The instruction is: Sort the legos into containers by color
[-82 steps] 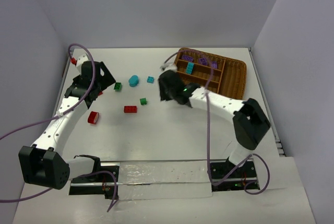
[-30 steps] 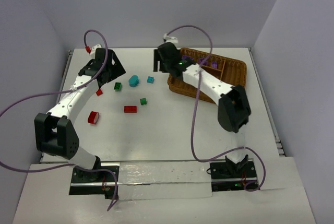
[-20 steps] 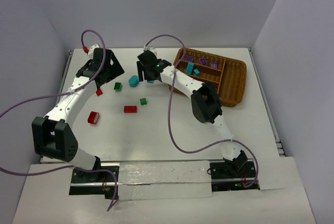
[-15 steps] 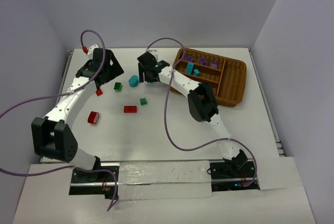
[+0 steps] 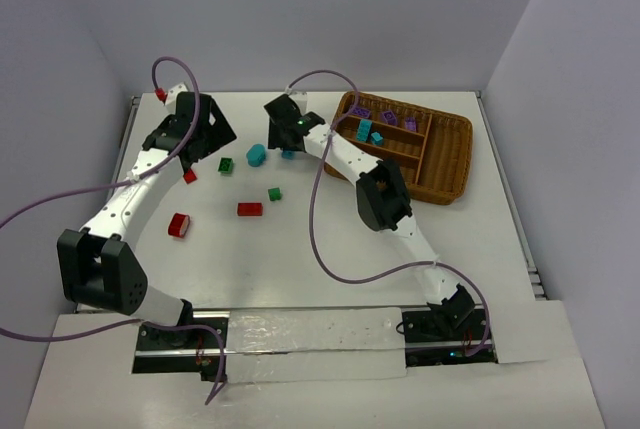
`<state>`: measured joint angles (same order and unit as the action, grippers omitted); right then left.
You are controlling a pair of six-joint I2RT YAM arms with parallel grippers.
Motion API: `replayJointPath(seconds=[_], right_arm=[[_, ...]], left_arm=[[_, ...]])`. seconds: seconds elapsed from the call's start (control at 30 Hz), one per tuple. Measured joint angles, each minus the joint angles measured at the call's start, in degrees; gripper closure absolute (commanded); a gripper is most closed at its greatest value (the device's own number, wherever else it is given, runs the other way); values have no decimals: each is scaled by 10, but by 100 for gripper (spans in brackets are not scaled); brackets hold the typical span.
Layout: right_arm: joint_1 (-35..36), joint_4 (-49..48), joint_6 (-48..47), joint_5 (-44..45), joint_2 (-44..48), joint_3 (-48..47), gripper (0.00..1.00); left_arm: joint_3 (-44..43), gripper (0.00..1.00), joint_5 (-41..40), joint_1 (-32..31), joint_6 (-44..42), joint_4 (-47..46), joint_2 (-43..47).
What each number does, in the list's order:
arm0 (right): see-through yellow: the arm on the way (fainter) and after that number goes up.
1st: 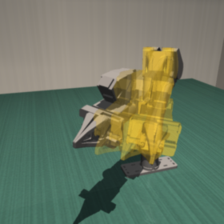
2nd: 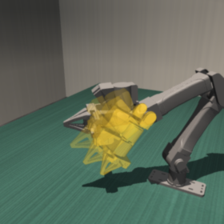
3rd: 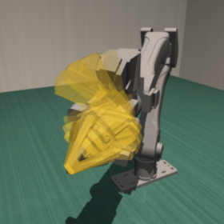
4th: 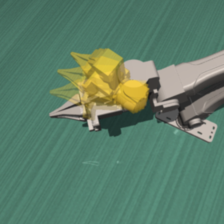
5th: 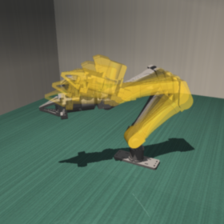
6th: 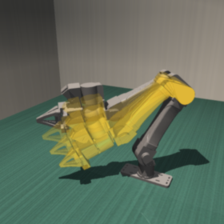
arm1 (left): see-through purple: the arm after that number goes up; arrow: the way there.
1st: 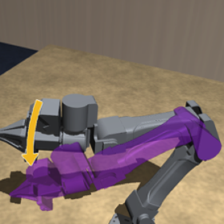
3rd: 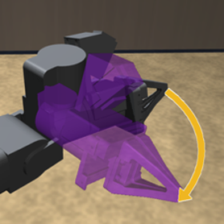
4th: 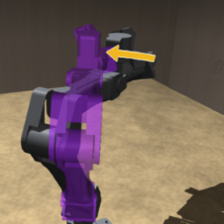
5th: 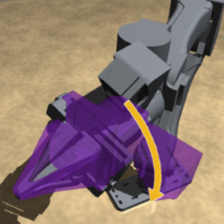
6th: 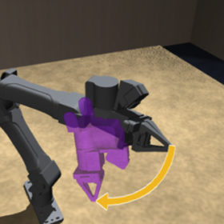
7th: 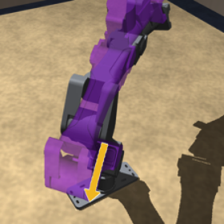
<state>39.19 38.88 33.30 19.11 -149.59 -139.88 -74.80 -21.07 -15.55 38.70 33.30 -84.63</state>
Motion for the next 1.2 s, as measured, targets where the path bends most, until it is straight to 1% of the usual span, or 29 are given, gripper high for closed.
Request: replayJointPath(seconds=[0.1, 0.5, 0.77, 0.8, 0.87, 1.0, 1.03, 1.13, 1.2], right_arm=[[-3, 3, 1, -1, -5, -2, 30], [-3, 9, 9, -9, -6, -2, 49], [-3, 8, 15, -5, -3, 14, 54], [-3, 6, 16, -4, -1, 18, 56], [-2, -1, 17, -4, 7, 33, 59], [-1, -20, 18, 1, 39, 89, 75], [0, -22, 18, 2, 50, 104, 77], [1, -29, 17, 3, 87, 158, 78], [3, -38, 16, 4, 113, 203, 76]], left_arm=[[3, 1, 0, 0, 0, 0, 1], [11, 1, 0, 0, -2, 0, 14], [19, 1, 0, 2, -2, 0, 21], [21, 1, 0, 2, -2, -1, 21], [22, 1, 0, 2, -2, -1, 21], [27, 1, 0, 3, -2, -1, 21], [28, 1, 0, 3, -2, -1, 21], [32, 1, 0, 3, -2, -1, 21], [34, 1, 0, 3, -2, -1, 21]])
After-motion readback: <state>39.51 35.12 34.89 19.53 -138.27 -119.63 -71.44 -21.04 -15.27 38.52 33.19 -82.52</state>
